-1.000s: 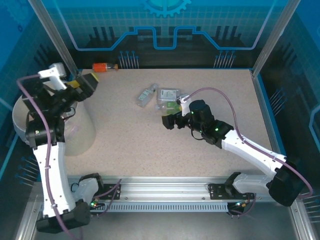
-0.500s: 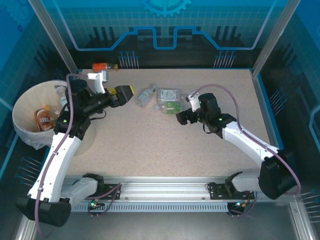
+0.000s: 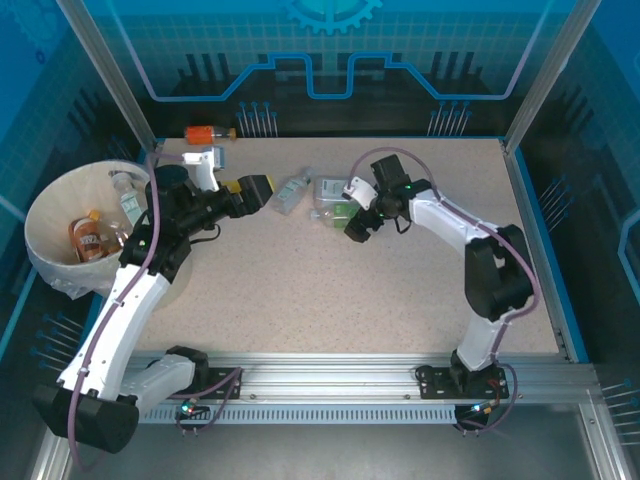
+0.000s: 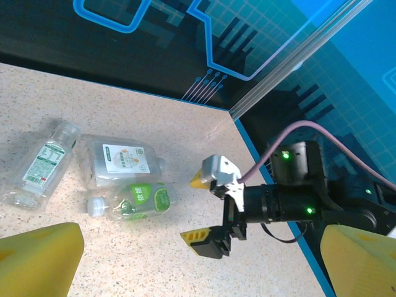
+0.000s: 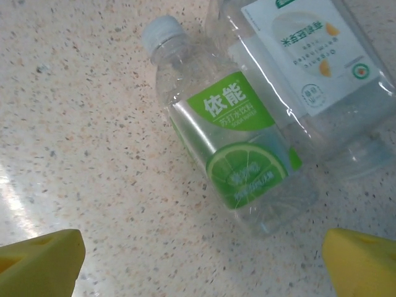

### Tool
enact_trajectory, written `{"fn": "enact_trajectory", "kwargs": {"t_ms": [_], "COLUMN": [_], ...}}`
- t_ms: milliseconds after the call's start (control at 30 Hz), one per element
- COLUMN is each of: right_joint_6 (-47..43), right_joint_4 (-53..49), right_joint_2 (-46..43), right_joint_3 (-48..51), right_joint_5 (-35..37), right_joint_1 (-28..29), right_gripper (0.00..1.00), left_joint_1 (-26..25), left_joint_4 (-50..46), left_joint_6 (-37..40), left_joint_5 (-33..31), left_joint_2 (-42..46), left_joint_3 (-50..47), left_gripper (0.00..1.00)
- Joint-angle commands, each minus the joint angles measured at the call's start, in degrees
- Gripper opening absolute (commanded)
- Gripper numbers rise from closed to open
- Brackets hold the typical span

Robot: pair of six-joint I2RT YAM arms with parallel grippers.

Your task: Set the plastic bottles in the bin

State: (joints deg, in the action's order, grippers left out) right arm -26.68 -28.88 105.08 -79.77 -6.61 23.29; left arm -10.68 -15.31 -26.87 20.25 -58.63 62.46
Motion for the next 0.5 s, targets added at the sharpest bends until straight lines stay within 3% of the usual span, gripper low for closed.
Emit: {"fn": "enact_trajectory", "kwargs": {"t_ms": [0, 467], "right_joint_6": [-6.8, -15.2], "right_joint_4": [-7.4, -14.0], "right_joint_2": [5.0, 20.1], "right_joint_3": [-6.3, -21.5], "right_joint_5": [-0.1, -0.5], "right_joint_1": [-0.5, 1.6], "right_gripper": [0.98, 0.96], "left_joint_1": [-0.3, -0.3], "left_joint_4": [-2.2, -3.2], "left_joint_6": [1.3, 0.5], "left_joint_5": [-1.9, -3.5], "left_joint_2": [0.5, -0.7], "left_joint_3": [0.4, 0.3], "left_gripper": [0.99, 0.99]}}
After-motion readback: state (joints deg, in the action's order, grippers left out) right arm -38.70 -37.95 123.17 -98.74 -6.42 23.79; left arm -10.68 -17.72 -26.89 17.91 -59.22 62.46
